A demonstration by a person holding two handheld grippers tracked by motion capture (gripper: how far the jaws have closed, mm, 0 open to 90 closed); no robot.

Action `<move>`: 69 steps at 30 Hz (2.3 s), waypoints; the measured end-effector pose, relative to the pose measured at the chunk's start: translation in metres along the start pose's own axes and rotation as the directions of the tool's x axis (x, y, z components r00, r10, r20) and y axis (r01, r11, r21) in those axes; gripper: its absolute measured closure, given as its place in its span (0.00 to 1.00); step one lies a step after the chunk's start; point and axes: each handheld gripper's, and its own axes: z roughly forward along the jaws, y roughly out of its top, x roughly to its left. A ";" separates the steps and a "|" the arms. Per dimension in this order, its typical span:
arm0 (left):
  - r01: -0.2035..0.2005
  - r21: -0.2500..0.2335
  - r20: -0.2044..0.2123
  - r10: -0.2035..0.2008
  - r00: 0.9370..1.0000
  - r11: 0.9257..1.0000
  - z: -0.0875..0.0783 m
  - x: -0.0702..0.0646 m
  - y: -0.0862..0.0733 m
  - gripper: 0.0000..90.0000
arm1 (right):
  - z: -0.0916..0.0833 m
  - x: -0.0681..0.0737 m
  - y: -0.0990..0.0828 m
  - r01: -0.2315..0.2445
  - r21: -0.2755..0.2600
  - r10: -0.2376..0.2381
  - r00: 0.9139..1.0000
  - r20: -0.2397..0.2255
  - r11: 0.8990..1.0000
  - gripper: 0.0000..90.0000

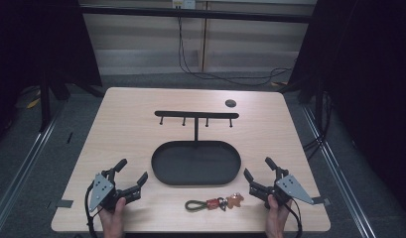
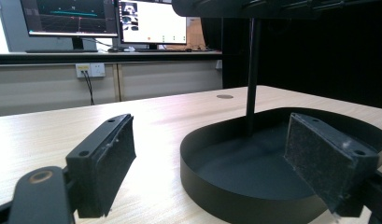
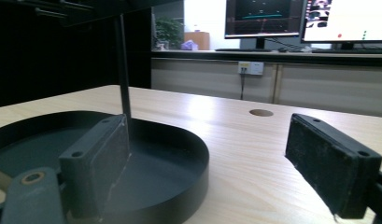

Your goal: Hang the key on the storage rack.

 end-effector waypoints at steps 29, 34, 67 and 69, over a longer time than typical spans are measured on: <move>0.001 -0.002 0.001 -0.001 1.000 1.000 0.000 0.000 0.000 0.18 | 0.008 0.003 0.013 -0.013 0.123 0.022 0.997 -0.072 0.992 0.27; 0.000 -0.001 0.000 0.000 1.000 1.000 0.000 0.000 0.000 0.18 | 0.009 0.010 0.024 -0.004 0.198 0.037 0.986 -0.162 0.980 0.43; 0.000 -0.001 0.001 0.000 1.000 1.000 0.000 0.000 0.000 0.18 | 0.044 0.052 0.056 0.147 0.535 0.103 0.906 -0.411 0.832 0.39; 0.000 -0.001 0.001 0.000 1.000 1.000 0.000 0.000 0.000 0.18 | 0.049 0.057 0.058 0.165 0.543 0.103 0.898 -0.428 0.823 0.39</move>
